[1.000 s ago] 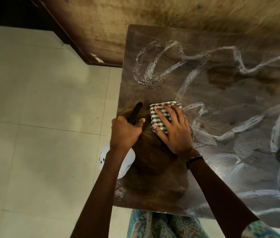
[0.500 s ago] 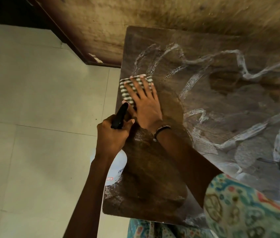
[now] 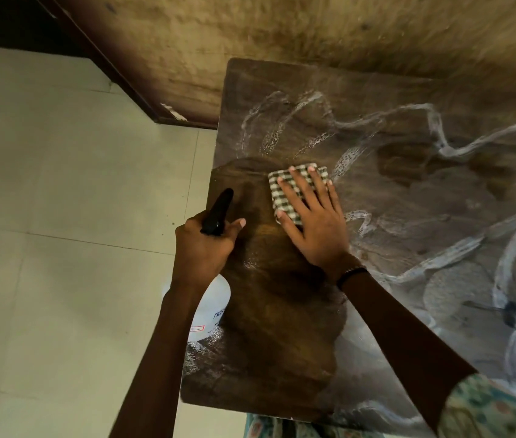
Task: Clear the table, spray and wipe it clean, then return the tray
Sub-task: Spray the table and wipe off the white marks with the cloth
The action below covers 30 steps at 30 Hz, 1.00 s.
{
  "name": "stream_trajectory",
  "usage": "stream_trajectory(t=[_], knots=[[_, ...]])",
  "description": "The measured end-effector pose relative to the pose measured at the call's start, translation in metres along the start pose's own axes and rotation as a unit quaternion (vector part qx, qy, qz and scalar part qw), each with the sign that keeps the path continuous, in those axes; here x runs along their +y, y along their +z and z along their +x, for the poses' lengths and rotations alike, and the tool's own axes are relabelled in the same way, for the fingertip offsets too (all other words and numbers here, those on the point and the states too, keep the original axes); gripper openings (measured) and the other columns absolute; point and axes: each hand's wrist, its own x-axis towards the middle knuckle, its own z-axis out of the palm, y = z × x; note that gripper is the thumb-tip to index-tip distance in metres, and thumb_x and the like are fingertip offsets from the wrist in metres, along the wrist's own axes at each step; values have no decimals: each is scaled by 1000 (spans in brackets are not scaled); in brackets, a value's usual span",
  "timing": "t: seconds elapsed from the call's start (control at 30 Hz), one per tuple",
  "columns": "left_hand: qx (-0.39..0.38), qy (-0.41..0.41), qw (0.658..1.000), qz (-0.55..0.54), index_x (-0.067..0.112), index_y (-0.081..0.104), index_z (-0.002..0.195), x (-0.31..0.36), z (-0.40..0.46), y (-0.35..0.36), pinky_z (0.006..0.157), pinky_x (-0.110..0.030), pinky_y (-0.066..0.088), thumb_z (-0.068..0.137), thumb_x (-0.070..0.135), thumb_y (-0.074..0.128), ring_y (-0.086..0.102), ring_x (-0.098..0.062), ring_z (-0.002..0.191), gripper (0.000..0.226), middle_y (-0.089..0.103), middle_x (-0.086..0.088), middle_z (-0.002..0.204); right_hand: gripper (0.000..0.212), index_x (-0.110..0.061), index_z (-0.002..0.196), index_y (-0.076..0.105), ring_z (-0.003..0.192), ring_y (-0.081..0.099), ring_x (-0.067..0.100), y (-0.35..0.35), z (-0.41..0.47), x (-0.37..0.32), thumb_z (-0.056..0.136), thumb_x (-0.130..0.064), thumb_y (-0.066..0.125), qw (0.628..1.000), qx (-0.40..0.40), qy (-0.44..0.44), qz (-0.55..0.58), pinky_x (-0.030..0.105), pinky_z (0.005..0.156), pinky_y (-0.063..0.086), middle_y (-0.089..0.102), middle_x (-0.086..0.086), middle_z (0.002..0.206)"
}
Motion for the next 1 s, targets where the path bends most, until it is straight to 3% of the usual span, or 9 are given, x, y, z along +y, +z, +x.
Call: stream_trajectory(t=[0.1,0.2,0.3,0.37,0.5,0.63,0.73,0.9,1.0], knots=[[9,18,1000,5,10,64,86,3,4,1,67,-19,40,77,29,74,57,-18,79,23,60,1,75,58,-25,149,30,148,14,29,6,42,-38,97,-49,30,1000,0,-4,7,52,119,13,26,4,157],[12,48,998,31,7,66,94,8,8,3,57,-11,38,77,28,75,56,-17,77,29,60,0,77,59,-25,148,33,147,13,31,16,57,-68,92,-44,31,993,-36,-111,-3,50,120,6,28,5,157],[12,49,998,44,5,67,101,13,11,5,69,-17,40,77,28,75,56,-15,79,34,59,0,81,53,-19,139,49,146,21,29,22,31,-59,94,-44,37,979,-42,-199,-9,44,121,8,43,7,148],[2,44,998,49,4,67,100,16,14,7,69,-18,39,78,28,74,56,-16,79,33,59,-1,81,49,-19,136,51,144,26,29,16,6,-33,96,-46,42,975,-33,-220,-15,44,120,15,48,9,145],[-15,21,998,51,7,64,88,25,22,18,70,-24,41,77,30,74,62,-25,86,27,63,-9,85,55,-26,148,34,147,16,24,-6,-12,28,98,-50,35,987,-16,-155,-28,45,120,15,28,3,156],[-14,14,998,55,8,60,89,39,28,28,75,-29,45,79,31,73,61,-26,93,28,61,-12,94,55,-25,148,33,148,13,23,-12,12,40,99,-48,36,999,27,-39,-23,47,119,18,26,0,158],[-6,11,999,52,9,57,87,44,32,35,74,-28,44,79,32,72,60,-24,91,29,57,-6,90,54,-26,149,32,149,12,22,-8,19,40,100,-49,35,998,38,-31,-28,45,120,14,25,-1,158],[20,10,997,72,1,59,106,43,40,39,75,-31,49,75,42,73,61,-30,96,53,61,-18,108,54,-26,149,31,149,12,23,-9,19,41,100,-49,35,998,40,-38,-26,46,120,15,25,0,158],[10,14,998,63,5,61,104,43,42,38,80,-32,50,75,41,74,61,-25,93,48,63,-13,104,54,-25,149,32,148,13,23,-9,19,41,100,-48,35,998,40,-38,-21,47,120,16,25,0,158]])
